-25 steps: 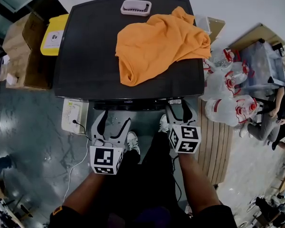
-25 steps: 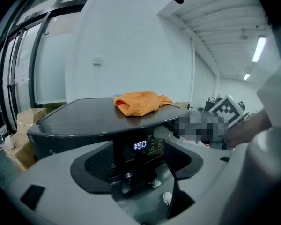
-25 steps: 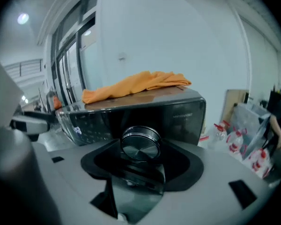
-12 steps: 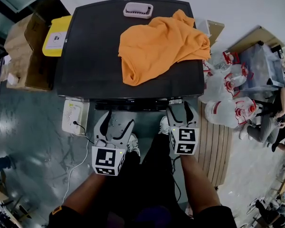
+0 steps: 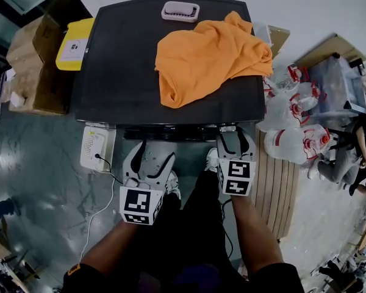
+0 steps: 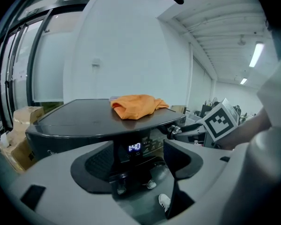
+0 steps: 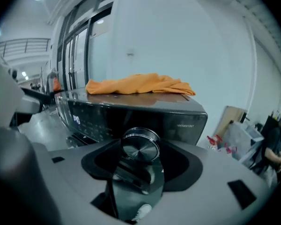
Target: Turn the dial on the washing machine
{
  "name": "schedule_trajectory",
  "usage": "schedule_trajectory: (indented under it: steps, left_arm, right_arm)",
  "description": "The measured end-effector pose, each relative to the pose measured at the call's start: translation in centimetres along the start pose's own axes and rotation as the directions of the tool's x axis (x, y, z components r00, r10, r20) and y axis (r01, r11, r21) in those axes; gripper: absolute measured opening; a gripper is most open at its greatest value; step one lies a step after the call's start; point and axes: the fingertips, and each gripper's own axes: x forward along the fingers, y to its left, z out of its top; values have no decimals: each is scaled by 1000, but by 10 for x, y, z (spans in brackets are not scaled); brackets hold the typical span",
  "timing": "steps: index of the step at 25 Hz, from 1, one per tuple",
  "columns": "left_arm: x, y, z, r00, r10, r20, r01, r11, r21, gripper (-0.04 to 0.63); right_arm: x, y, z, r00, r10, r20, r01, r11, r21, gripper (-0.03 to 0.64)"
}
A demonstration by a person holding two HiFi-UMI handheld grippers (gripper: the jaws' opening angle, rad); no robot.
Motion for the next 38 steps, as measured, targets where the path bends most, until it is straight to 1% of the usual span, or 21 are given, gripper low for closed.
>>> schedule_trajectory:
  steps: [2, 4, 5, 7, 9, 11, 12, 14, 15, 17, 19, 21, 23, 26, 29, 31, 33, 36, 38]
  left_arm:
    - [-2, 0, 0, 1000, 1, 5, -1, 1000, -7, 319]
    - [-3, -1, -1, 1000, 1, 7, 0, 1000, -14, 319]
    - [-3, -1, -1, 1000, 0, 7, 0, 1000, -17, 319]
    - [-4, -1, -1, 1000, -1, 7, 2, 1000, -21, 319]
    - [-4, -2, 0, 1000, -2, 8, 3, 1000, -22, 319]
    - [-4, -4, 0, 1000, -3, 8, 3, 1000, -21, 319]
    - [-5, -5, 0, 1000, -3, 8, 3, 1000, -20, 319]
    - [-5, -6, 1, 1000, -1, 9, 2, 1000, -17, 319]
    - [-5, -7, 2, 1000, -2, 10, 2, 1000, -16, 319]
    - [-5, -8, 2, 1000, -5, 11, 5, 1000, -15, 319]
    - [-6, -9, 1, 1000, -7, 10, 7, 1000, -15, 319]
    - [-6, -9, 1, 1000, -9, 9, 9, 1000, -14, 319]
    - [-6, -10, 1, 1000, -11, 7, 11, 1000, -13, 319]
    - [-6, -11, 0, 1000, -20, 4, 20, 1000, -14, 319]
    - [-6, -12, 0, 1000, -23, 5, 23, 1000, -16, 319]
    - [-6, -13, -1, 1000, -25, 6, 25, 1000, -18, 319]
    - [-5, -13, -1, 1000, -28, 7, 28, 999, -20, 319]
    - [-5, -14, 2, 999, -31, 11, 32, 999, -26, 319]
    - [-5, -14, 4, 999, -33, 14, 33, 999, -30, 319]
  right_arm:
    - [0, -3, -2, 999, 46, 16, -47, 992, 117, 268]
    - [0, -6, -3, 995, 95, 36, -101, 968, 231, 268]
    - [-1, -7, -3, 992, 116, 45, -124, 954, 272, 268]
    - [0, -8, -3, 988, 144, 59, -155, 935, 318, 268]
    - [0, -9, -2, 986, 154, 63, -166, 934, 318, 270]
    - [0, -8, -3, 989, 137, 53, -146, 954, 262, 272]
    - [-1, -7, -3, 992, 117, 44, -123, 970, 211, 273]
    - [-4, -4, -2, 998, 57, 26, -59, 997, 59, 287]
    - [-6, -2, -1, 999, 25, 20, -25, 999, -30, 288]
    - [-8, 4, 2, 999, -28, 19, 31, 980, -195, 290]
    - [-9, 10, 5, 998, -59, 28, 64, 949, -308, 290]
    - [-8, 13, 7, 996, -80, 34, 86, 926, -368, 288]
    - [-5, 12, 7, 995, -96, 30, 100, 915, -391, 288]
    - [-2, 9, 7, 995, -102, 19, 102, 926, -364, 268]
    - [-3, 7, 6, 997, -78, 18, 80, 952, -296, 264]
    - [-3, 5, 5, 999, -47, 15, 49, 978, -203, 264]
    - [-2, 2, 3, 1000, -6, 14, 7, 997, -82, 264]
    - [-2, -3, 2, 998, 52, 26, -53, 997, 50, 264]
    - [-2, -5, 3, 996, 82, 37, -86, 991, 102, 265]
